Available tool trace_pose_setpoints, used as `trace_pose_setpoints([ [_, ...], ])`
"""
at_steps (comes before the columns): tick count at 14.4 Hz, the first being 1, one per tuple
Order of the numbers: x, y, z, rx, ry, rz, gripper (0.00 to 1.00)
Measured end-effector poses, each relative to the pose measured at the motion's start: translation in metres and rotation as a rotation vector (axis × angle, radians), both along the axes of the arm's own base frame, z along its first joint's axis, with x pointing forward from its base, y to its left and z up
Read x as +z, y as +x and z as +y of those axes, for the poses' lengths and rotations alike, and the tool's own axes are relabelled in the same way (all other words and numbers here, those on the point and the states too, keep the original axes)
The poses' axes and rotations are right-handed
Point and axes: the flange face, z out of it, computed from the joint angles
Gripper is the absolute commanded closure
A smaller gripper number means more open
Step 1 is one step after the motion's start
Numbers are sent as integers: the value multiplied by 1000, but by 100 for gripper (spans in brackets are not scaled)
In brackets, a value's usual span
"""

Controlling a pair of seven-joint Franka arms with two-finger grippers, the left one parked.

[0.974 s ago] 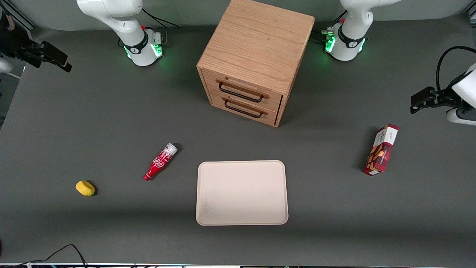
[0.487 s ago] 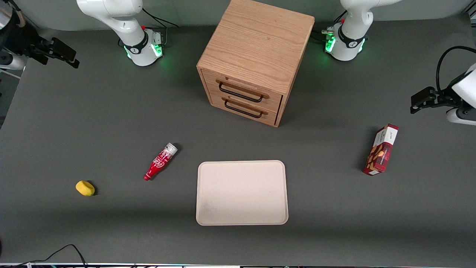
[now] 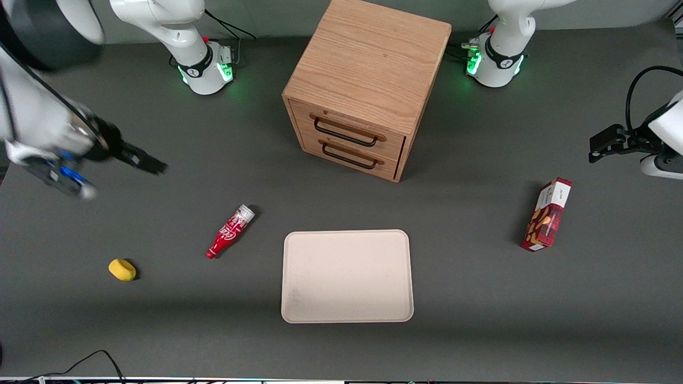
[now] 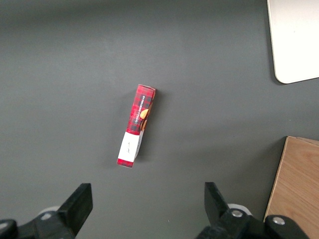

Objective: Place coke bottle on tray
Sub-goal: 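Move the right gripper down over the red Coca-Cola bottle, then close the right gripper around the bottle's body and lift it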

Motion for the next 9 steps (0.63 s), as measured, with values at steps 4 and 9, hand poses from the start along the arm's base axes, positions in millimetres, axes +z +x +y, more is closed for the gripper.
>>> trace_pose_setpoints([
  [4,-135,38,30,-132,-32,28,0],
  [9,-248,45,32,-185,-70,-10,0],
])
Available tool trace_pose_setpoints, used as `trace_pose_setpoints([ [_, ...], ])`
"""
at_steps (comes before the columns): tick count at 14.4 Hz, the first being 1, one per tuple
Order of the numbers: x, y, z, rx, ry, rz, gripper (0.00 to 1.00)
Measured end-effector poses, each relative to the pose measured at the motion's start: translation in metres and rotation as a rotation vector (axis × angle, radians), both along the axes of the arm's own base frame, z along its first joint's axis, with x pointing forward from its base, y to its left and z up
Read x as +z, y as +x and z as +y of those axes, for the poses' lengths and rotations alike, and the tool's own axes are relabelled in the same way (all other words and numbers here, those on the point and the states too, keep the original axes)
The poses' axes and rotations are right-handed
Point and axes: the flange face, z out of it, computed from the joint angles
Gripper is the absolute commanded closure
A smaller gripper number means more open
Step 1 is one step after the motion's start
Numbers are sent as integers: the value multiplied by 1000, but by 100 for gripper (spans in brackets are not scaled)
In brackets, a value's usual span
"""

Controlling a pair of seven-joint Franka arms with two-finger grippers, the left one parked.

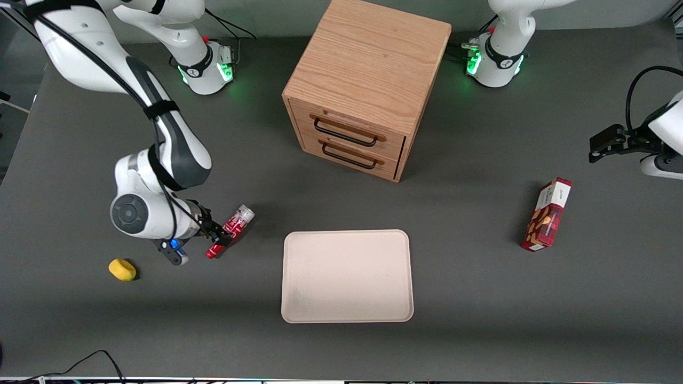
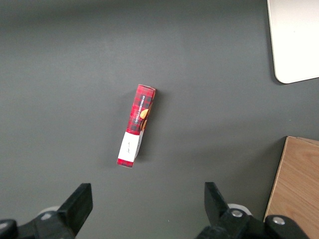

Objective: Place coke bottle on tray
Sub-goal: 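Close the right gripper around the bottle's body and lift it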

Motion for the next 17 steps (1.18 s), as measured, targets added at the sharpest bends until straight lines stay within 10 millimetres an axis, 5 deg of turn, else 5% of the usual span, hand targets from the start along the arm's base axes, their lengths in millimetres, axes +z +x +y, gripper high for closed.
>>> trace_pose_setpoints([
  [4,-58,-7,2,-34,-7,-43,0],
  [7,-80,-13,2,-34,-19,-50,0],
  [8,-84,-15,2,-32,-19,-53,24],
  [9,-87,-17,2,-29,-20,-52,75],
  [10,-89,-19,2,-23,-24,-53,100],
  [17,-88,-19,4,27,-52,-70,100],
])
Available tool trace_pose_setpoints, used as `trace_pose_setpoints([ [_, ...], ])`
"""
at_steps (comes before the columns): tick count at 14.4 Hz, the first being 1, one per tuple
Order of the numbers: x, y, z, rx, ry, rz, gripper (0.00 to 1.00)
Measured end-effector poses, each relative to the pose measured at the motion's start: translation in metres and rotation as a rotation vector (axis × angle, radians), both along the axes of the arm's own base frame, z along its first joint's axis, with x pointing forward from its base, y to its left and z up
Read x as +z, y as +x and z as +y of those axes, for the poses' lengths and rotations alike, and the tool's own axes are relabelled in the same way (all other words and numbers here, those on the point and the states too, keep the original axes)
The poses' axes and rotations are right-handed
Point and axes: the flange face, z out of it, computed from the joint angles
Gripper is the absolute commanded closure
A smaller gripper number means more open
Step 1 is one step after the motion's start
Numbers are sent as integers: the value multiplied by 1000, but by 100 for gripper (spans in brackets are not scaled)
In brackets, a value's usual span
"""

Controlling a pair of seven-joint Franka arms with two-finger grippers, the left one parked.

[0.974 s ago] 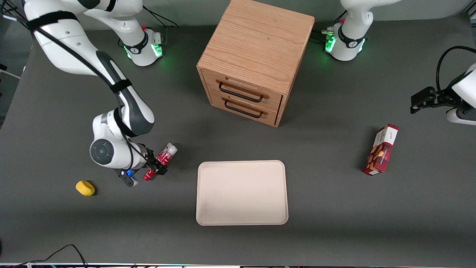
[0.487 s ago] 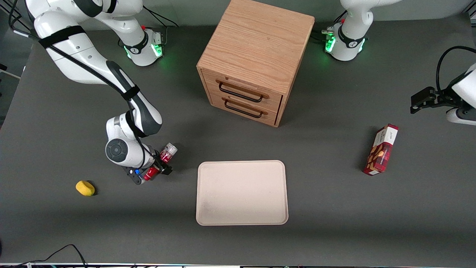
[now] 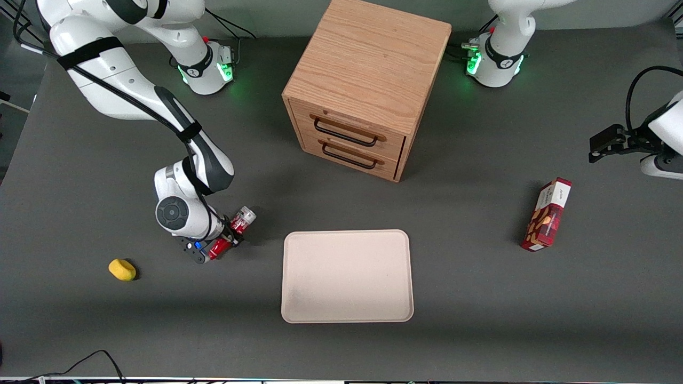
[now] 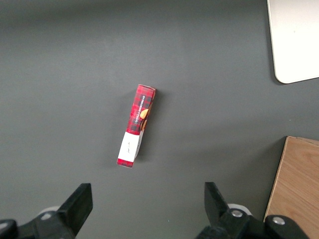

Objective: Place coke bottle on tray
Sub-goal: 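Close the right gripper around the bottle's body and lift it, then carry the bottle with the right gripper over the cream tray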

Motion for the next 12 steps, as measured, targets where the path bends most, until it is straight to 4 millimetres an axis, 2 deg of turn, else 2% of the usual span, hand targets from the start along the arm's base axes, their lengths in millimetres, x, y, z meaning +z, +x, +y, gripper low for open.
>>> trace_pose_setpoints([
  [2,12,4,1,39,-8,2,100],
  [4,49,12,-2,125,-26,18,100],
  [8,178,28,-4,374,-33,-45,100],
  [10,232,31,18,436,-14,-88,100],
  [12,271,32,50,493,18,-120,100],
])
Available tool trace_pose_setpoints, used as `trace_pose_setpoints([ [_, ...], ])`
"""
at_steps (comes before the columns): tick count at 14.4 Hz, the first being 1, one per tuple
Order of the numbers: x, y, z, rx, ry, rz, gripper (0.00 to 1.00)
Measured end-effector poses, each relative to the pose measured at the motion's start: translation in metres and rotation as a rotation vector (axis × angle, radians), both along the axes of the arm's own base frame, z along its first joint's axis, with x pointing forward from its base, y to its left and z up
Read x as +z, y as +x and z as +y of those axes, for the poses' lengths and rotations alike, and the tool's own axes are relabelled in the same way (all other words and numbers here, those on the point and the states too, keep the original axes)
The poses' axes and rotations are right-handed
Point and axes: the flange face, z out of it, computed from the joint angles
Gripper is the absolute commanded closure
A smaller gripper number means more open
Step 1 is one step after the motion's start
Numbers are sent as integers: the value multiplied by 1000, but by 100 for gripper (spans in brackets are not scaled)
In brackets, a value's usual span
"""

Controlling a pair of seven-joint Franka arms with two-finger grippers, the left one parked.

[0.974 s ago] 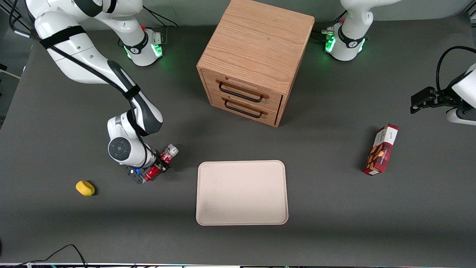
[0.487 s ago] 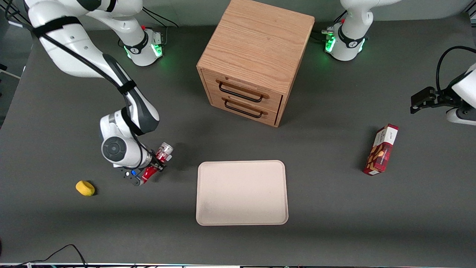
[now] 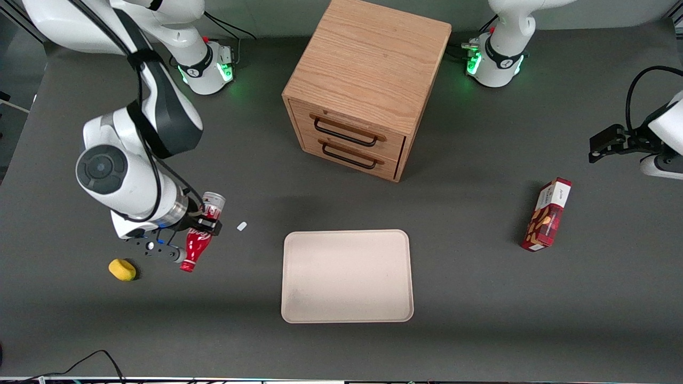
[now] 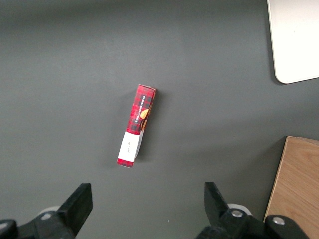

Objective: Place coke bottle on tray
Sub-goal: 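Carry the bottle with the right gripper over the cream tray, then lower the bottle onto the tray and open the right gripper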

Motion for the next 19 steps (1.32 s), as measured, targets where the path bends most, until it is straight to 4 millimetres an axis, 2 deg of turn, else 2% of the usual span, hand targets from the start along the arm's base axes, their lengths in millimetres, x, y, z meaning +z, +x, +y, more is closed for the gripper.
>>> trace_pose_setpoints([
  [2,19,5,29,43,51,-23,100],
  [3,15,8,45,64,80,-19,100],
  [4,1,13,60,83,112,-5,100],
  [5,-23,21,72,93,144,3,100],
  [6,-56,31,83,95,179,1,100],
  [9,-171,49,104,92,267,4,100],
  [10,-200,51,108,104,279,15,100],
  [11,-220,52,109,117,287,25,100],
  [13,-238,57,106,128,289,33,100],
  [19,-255,60,96,155,246,25,100],
])
